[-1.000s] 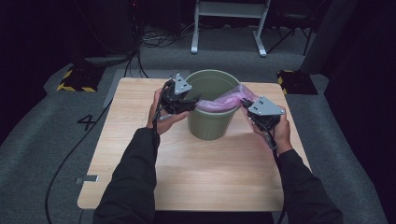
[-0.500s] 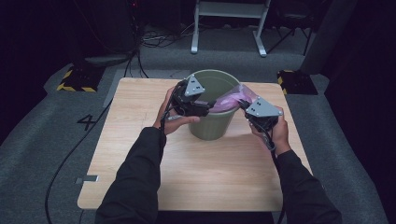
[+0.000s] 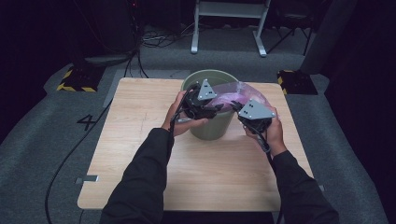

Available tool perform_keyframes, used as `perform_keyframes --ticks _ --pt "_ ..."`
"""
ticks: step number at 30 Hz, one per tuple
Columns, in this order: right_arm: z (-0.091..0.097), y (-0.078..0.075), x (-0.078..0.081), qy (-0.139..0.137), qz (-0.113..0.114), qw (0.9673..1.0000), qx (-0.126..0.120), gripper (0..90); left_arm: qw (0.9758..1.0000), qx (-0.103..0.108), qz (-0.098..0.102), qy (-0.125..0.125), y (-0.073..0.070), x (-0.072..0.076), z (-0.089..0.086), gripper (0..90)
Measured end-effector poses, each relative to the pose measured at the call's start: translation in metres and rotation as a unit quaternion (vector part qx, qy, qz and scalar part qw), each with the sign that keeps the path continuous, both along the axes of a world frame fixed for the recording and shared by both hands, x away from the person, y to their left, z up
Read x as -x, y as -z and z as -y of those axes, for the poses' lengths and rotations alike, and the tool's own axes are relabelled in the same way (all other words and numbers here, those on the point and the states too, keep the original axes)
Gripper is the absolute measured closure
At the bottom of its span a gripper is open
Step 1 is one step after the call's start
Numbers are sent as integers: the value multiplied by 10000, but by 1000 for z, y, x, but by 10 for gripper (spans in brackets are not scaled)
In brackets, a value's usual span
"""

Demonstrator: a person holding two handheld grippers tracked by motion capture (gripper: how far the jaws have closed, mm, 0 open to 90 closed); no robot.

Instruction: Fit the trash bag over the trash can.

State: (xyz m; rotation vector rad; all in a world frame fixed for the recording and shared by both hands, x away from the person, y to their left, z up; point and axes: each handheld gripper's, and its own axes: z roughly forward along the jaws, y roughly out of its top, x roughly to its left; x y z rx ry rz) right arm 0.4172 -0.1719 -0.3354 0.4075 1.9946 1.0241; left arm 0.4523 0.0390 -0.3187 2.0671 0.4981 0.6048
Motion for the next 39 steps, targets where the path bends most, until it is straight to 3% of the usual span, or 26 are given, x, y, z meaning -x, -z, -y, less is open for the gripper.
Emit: perform_keyframes --ticks 4,11,13,15,18,22,25,32,35,37,39 --pt "-3 0 2 -148 -63 9999 56 880 10000 -35 7 82 0 -1 -3 721" --pt "-4 0 6 -354 -152 9992 64 832 9997 -168 91 164 3 -2 -3 882" --pt "-5 0 6 -368 -177 9991 102 769 9997 -210 95 112 4 -4 -3 892" --pt "-4 1 8 -307 -98 9994 100 603 9998 -196 51 93 6 -6 -5 894" --pt "-1 1 12 -132 -26 9999 92 446 9999 -151 -27 26 8 -10 -10 894" --pt "9 3 19 -5 -59 10000 32 347 9999 -150 -56 -31 10 -14 -14 895" --pt "24 8 28 158 38 9998 -79 339 9998 -126 -79 -134 13 -17 -16 894" --pt "53 33 38 199 -475 9980 -361 283 9994 -145 -155 -281 16 -23 -22 894" --pt "56 46 40 350 -555 9978 -119 277 9992 -81 -237 -320 17 -26 -26 893" --pt "58 54 39 339 -726 9966 -168 291 9989 -52 -270 -370 18 -28 -29 893" --pt "60 61 37 333 -865 9955 -203 389 9988 -16 -293 -388 19 -29 -32 893"
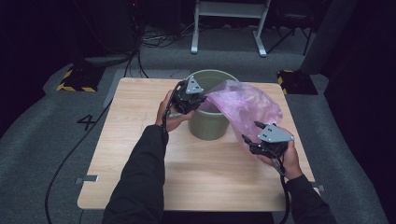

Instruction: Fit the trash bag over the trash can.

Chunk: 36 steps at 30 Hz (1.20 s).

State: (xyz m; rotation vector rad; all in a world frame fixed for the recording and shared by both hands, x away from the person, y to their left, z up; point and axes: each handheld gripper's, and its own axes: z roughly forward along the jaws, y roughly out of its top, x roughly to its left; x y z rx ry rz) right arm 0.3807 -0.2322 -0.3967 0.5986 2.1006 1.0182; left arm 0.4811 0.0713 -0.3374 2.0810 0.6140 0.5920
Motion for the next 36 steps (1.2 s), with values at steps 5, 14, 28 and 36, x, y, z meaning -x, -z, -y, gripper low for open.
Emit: perform_keyframes --ticks 5,14,28,36 --pt "4 10 -2 -206 -83 9997 -39 752 10000 -8 -28 -41 3 -1 -5 890" --pt "10 -6 -1 -115 337 9989 -305 891 9993 228 -100 -282 5 -1 -14 539" --pt "-7 -47 -9 -2 656 9978 7 886 9983 490 193 248 -17 23 0 227" --pt "-19 -58 -18 -213 541 9983 -25 876 9981 185 449 369 -23 31 34 326"
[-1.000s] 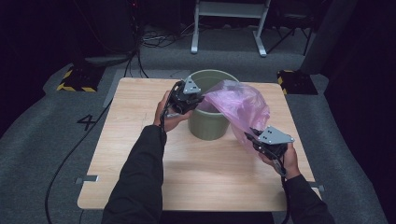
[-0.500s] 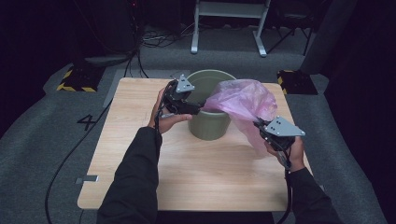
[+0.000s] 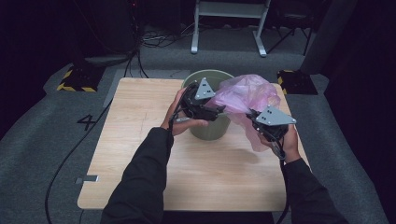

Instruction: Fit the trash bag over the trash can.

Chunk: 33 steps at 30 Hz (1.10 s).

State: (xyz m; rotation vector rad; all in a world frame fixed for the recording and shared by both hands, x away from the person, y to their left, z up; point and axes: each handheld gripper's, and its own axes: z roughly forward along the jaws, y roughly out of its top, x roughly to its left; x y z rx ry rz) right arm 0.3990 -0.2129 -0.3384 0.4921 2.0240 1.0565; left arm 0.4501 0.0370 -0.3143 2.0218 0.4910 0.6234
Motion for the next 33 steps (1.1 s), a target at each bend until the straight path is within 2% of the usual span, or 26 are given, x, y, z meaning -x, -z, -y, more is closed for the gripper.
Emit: perform_keyframes --ticks 2,4,5,8,11,16,18,20,21,22,23,24,26,29,33 --pt "-2 -2 0 -58 -23 10000 -48 871 10000 -28 -16 -58 0 -2 3 430" --pt "-6 -3 0 -112 -51 9999 -44 865 9996 -119 45 -243 0 -5 3 517" --pt "-9 -4 0 -163 -66 9998 -36 861 9997 -99 19 -239 0 -6 2 590" --pt "-14 -5 0 -238 -89 9997 -11 857 9997 -163 -12 -178 3 -9 -1 721" --pt "-20 -6 0 -341 -171 9992 71 848 9997 -182 58 -154 5 -9 -4 849" --pt "-26 -7 -1 -420 -230 9988 87 840 9997 -179 52 -147 8 -10 -9 887" --pt "-26 -8 -1 -429 -247 9988 60 810 9996 -150 88 -208 9 -11 -11 892" --pt "-26 -9 -2 -424 -266 9987 9 686 9994 -101 81 -307 10 -15 -14 893" --pt "-26 -9 -3 -310 -300 9991 -59 567 9994 -72 68 -340 11 -16 -15 893" --pt "-26 -9 -3 -270 -320 9991 -87 512 9990 -45 50 -433 12 -18 -16 894" --pt "-25 -9 -3 -215 -376 9988 -211 407 9989 -62 34 -469 12 -19 -18 894" --pt "-24 -9 -3 -152 -373 9988 -265 361 9987 -58 21 -498 12 -20 -20 894" --pt "-21 -8 -2 -110 -398 9987 -301 310 9984 -31 -35 -562 13 -23 -25 894" --pt "-15 -7 0 -100 -461 9982 -371 285 9979 13 -90 -646 13 -25 -32 894" --pt "-7 -6 6 -248 -545 9961 -652 265 9971 -32 -110 -746 14 -27 -41 894"
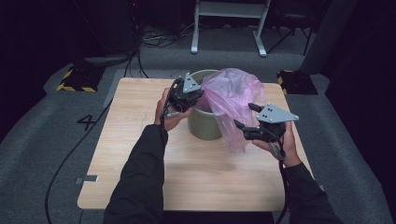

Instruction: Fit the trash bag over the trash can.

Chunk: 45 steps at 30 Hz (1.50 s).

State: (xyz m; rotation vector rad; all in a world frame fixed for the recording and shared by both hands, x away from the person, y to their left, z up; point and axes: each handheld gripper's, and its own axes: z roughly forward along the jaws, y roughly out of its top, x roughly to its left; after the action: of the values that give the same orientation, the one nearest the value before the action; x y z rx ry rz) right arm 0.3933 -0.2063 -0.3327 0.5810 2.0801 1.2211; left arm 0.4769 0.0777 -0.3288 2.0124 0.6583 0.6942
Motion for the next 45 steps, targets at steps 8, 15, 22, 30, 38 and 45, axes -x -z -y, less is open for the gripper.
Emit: perform_keyframes --ticks 8,15,22,30,38,45 --pt "2 6 8 -262 -189 9994 -136 272 9998 1 -75 -210 7 -4 -19 892" --pt "-7 15 2 -503 -231 9985 15 765 9996 171 -90 -220 11 -2 -30 710" --pt "-11 13 1 -500 -122 9986 73 824 9982 591 -34 -15 0 13 -38 315" --pt "-19 7 -1 -496 -41 9986 165 816 9962 559 1 664 -6 37 -14 201" --pt "-26 5 0 -586 -8 9980 239 772 9978 217 132 617 -1 42 8 453" --pt "-26 3 4 -609 51 9980 138 576 9983 69 255 525 2 38 3 812"
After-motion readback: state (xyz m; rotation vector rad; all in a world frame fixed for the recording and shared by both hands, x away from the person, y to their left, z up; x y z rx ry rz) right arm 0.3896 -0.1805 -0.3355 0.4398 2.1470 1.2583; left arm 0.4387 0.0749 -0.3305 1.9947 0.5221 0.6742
